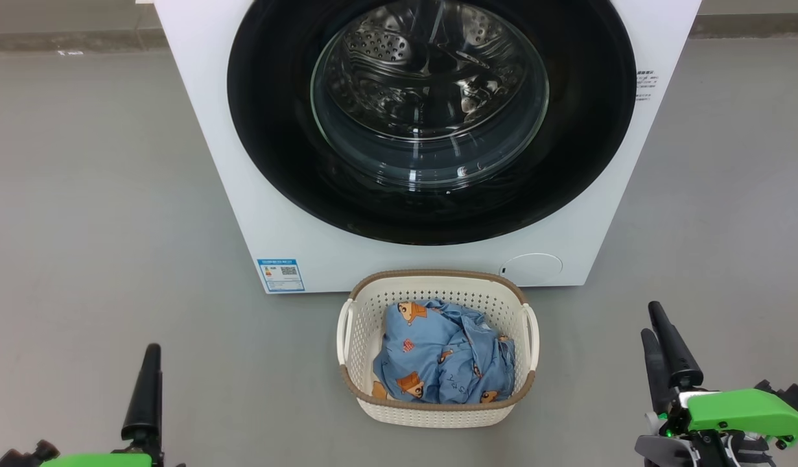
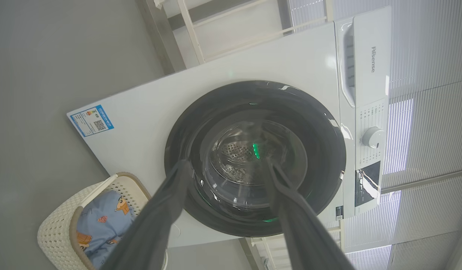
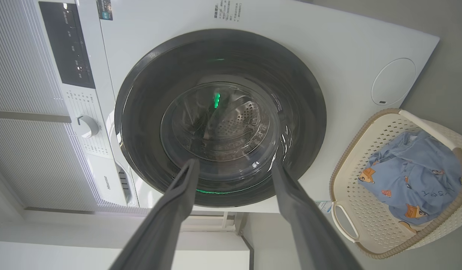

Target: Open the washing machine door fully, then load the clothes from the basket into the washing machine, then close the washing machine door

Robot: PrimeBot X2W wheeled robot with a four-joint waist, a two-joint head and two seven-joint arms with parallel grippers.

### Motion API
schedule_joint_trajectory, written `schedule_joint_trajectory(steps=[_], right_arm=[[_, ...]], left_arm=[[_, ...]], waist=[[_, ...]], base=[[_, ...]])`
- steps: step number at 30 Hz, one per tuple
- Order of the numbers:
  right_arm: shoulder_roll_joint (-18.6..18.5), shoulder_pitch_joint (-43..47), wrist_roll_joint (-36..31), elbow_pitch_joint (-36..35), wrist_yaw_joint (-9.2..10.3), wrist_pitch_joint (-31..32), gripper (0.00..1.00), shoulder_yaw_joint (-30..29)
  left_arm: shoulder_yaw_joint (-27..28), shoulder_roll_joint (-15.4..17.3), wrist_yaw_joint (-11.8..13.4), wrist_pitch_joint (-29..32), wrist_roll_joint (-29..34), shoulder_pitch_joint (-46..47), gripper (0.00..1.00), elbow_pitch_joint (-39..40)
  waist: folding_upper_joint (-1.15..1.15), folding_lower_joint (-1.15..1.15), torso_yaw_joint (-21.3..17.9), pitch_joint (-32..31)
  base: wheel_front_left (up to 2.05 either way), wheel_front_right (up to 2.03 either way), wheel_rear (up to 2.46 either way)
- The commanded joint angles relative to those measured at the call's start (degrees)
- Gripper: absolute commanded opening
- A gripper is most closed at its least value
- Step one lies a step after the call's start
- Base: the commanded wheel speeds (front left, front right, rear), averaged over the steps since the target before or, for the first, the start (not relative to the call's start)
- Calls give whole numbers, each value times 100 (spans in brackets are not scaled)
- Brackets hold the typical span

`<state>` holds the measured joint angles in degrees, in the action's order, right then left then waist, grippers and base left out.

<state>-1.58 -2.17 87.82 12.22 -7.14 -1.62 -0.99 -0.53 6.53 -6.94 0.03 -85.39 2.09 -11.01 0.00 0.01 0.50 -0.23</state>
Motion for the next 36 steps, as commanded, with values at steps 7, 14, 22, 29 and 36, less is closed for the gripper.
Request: schedule_joint_trajectory(steps=[7,14,22,29,36], right_arm=[[-62,-368,-588,-217,-17,-190,100,207],[-68,-409,-1000,-191,-18,-291,100,296],[-76,-470,-1659,-97,-20,-425,100,369],[-83,-535,-2445,9,-22,-543,100,459],[-90,-580,-3294,186,-24,-661,100,492]], left_arm=[[-312,474,-28,-312,503,270,100,230],[-419,573,-30,-431,867,312,100,233],[-467,652,-34,-569,1624,333,100,189],[-437,666,-36,-690,2267,355,100,156],[-348,676,-39,-810,3031,364,100,66]], waist=[[0,0,4,-10],[0,0,-4,-21],[0,0,-13,-25],[0,0,-15,-23],[0,0,-25,-35]], base=[[0,0,0],[0,0,0],[0,0,0],[0,0,0],[0,0,0]])
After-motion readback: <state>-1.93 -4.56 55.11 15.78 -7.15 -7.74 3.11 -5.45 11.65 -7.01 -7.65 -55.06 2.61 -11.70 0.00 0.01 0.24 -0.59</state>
